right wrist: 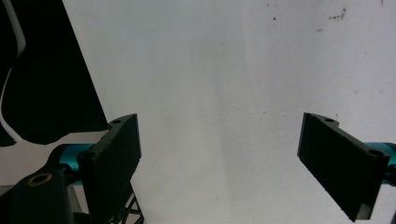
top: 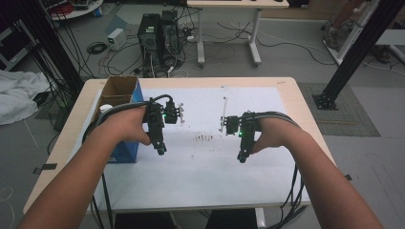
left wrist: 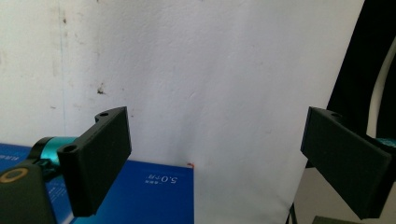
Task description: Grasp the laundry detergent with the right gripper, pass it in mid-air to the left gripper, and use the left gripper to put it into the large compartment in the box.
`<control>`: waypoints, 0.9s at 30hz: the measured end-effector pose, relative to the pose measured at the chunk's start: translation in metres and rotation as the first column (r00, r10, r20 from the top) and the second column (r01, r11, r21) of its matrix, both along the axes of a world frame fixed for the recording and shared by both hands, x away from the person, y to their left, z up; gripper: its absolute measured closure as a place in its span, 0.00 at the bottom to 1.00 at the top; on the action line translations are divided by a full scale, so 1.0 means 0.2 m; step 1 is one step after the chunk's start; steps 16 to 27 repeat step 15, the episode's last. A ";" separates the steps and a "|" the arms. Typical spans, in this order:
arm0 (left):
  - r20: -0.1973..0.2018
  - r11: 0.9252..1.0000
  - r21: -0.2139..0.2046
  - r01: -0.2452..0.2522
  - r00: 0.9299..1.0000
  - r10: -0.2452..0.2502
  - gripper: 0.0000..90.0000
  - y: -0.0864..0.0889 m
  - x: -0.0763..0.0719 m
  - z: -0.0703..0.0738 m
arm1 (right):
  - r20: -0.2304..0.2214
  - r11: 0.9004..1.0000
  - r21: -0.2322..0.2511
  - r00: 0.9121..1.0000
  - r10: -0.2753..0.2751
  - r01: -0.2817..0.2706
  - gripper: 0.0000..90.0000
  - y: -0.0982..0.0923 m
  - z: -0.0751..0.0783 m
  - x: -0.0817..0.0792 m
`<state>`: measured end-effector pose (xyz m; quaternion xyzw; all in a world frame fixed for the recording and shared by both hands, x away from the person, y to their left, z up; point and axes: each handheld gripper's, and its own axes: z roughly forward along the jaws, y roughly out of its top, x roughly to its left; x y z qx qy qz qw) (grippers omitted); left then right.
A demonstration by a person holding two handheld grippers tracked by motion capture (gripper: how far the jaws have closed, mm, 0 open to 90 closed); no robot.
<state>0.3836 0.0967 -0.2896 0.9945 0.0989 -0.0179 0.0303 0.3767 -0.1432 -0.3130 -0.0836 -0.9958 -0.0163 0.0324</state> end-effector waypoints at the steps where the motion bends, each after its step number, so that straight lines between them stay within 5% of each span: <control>1: 0.006 1.000 0.002 -0.005 1.000 0.005 0.10 0.01 0.00 0.01 | 0.000 1.000 0.000 1.000 -0.004 0.004 0.14 0.00 0.00 0.00; 27: 0.014 1.000 -0.004 -0.006 1.000 0.006 0.10 0.00 0.00 0.03 | 0.013 1.000 0.018 1.000 -0.016 0.016 0.14 -0.02 0.03 -0.01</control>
